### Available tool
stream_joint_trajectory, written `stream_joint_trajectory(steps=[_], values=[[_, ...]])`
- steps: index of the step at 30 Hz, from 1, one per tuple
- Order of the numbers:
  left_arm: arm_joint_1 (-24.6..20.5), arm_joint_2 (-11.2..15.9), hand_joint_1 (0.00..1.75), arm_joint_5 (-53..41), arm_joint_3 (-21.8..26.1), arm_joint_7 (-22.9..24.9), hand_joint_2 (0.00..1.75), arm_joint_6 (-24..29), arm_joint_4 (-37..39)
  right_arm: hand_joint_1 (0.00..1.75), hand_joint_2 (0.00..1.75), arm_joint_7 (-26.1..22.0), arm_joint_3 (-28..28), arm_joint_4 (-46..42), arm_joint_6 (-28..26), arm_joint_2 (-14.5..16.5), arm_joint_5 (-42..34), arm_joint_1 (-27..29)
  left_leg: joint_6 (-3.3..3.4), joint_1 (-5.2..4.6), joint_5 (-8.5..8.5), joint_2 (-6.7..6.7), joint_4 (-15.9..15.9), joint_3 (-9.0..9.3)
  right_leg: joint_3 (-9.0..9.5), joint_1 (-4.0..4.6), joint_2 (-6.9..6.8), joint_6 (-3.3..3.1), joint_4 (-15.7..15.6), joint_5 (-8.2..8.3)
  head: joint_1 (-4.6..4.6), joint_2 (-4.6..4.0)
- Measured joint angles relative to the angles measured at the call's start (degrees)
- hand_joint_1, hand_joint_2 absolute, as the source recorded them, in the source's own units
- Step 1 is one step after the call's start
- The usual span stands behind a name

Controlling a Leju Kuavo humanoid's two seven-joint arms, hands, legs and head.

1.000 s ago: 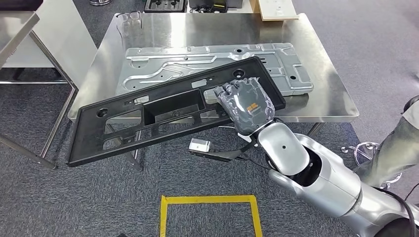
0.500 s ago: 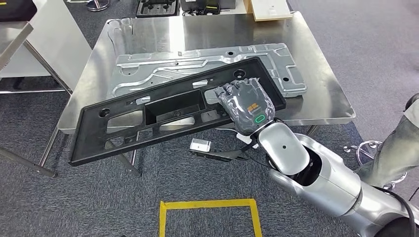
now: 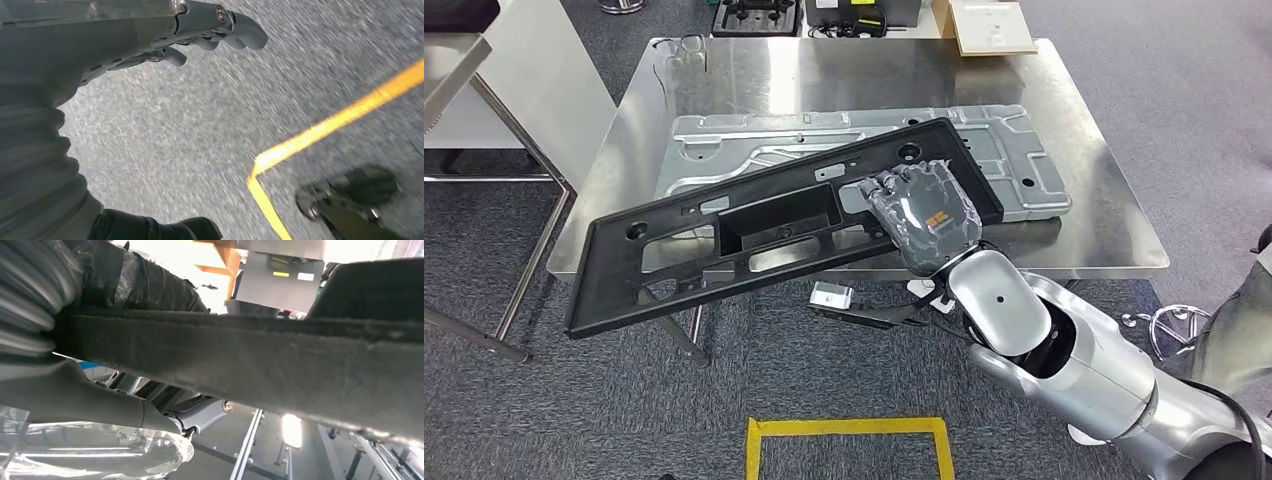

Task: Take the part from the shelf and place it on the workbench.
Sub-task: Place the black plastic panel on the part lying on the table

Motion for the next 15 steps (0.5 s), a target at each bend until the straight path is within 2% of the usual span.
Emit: stream_joint_trajectory(steps=[1,2,3,4,6,8,9,10,11,13,14,15], values=[[0.03,-0.04,0.0,0.04,0.0,-0.01,1.75,0.0,0.0,1.75,1.75,0.04,-0.01,0.0,0.0,-0.11,-0.02,0.03,-0.12,0.0,-0.53,-0.1,0.02,0.68,1.2,0.07,0.0,-0.25,-4.0,2.89,0.01,0.01],[0.09,-0.11,0.0,0.08,0.0,-0.01,1.75,0.01,-0.01,1.75,1.75,0.12,-0.01,0.02,0.0,-0.3,-0.05,0.05,-0.3,0.0,-0.99,-0.16,-0.02,1.17,2.46,0.22,-0.01,-0.57,-7.39,4.86,-0.01,0.01],[0.09,-0.17,0.0,0.13,0.0,-0.01,1.75,0.02,0.0,1.75,1.75,0.24,-0.02,0.0,0.0,-0.45,-0.1,0.06,-0.55,-0.04,-1.36,-0.23,0.04,1.41,3.66,0.38,-0.01,-0.89,-10.3,5.94,-0.01,0.01],[0.08,-0.21,0.0,0.2,0.0,0.0,1.75,0.03,0.0,1.75,1.75,0.41,-0.02,-0.03,0.0,-0.59,-0.17,0.09,-0.81,-0.04,-1.59,-0.25,0.07,1.38,4.27,0.55,0.01,-1.21,-11.78,5.94,-0.08,0.01],[0.01,-0.24,0.0,0.37,0.01,0.02,1.75,0.06,0.0,1.75,1.75,0.97,-0.03,-0.11,0.09,-0.74,-0.4,0.15,-1.36,-0.07,-1.72,-0.22,-0.04,1.19,4.69,0.75,0.09,-1.7,-12.64,5.17,-0.18,0.01],[0.04,-0.19,0.0,0.5,0.01,0.01,1.75,0.08,-0.01,1.75,1.75,1.9,-0.15,-0.14,0.4,-1.18,-0.88,0.22,-1.89,-0.14,-2.13,-0.08,0.02,1.4,5.26,0.51,0.12,-2.13,-13.25,4.84,-0.26,0.01],[0.04,-0.16,0.0,0.54,0.01,-0.01,1.75,0.08,-0.01,1.75,1.75,2.4,-0.25,-0.13,0.59,-1.51,-1.21,0.25,-2.13,-0.18,-2.75,0.0,1.13,1.04,5.8,0.32,0.08,-2.34,-13.66,4.71,-0.32,0.01],[0.04,-0.14,0.0,0.56,0.01,-0.03,1.75,0.09,-0.01,1.75,1.75,2.9,-0.37,-0.09,0.78,-1.87,-1.65,0.29,-2.33,-0.19,-3.67,0.08,3.23,0.09,6.35,0.14,0.04,-2.53,-14.03,4.58,-0.38,0.01],[0.01,-0.14,0.0,0.59,0.01,-0.04,1.75,0.09,-0.01,1.75,1.75,3.33,-0.52,-0.02,0.91,-2.22,-2.24,0.37,-2.51,-0.17,-4.97,0.15,6.81,-1.88,6.75,0.1,0.03,-2.7,-14.21,4.4,-0.46,0.01],[0.06,-0.14,0.0,0.64,0.01,-0.09,1.75,0.09,-0.01,1.75,1.75,4.14,-0.95,0.22,1.08,-3.19,-4.21,0.67,-2.85,-0.16,-6.89,0.16,14.58,-6.92,7.34,0.08,0.05,-2.88,-14.26,3.93,-0.47,0.01],[0.15,-0.15,0.0,0.66,0.01,-0.15,1.75,0.09,-0.01,1.75,1.75,4.53,-1.18,0.42,1.18,-3.79,-5.45,0.89,-2.99,-0.15,-6.63,0.17,16.89,-8.91,7.72,0.08,0.1,-2.9,-14.25,3.61,-0.48,0.01],[0.25,-0.15,0.0,0.67,0.01,-0.23,1.75,0.09,-0.01,1.75,1.75,4.92,-1.4,0.7,1.32,-4.46,-6.78,1.09,-3.07,-0.12,-5.02,0.18,16.7,-9.71,8.21,0.08,0.14,-2.87,-14.23,3.26,-0.47,0.01]])
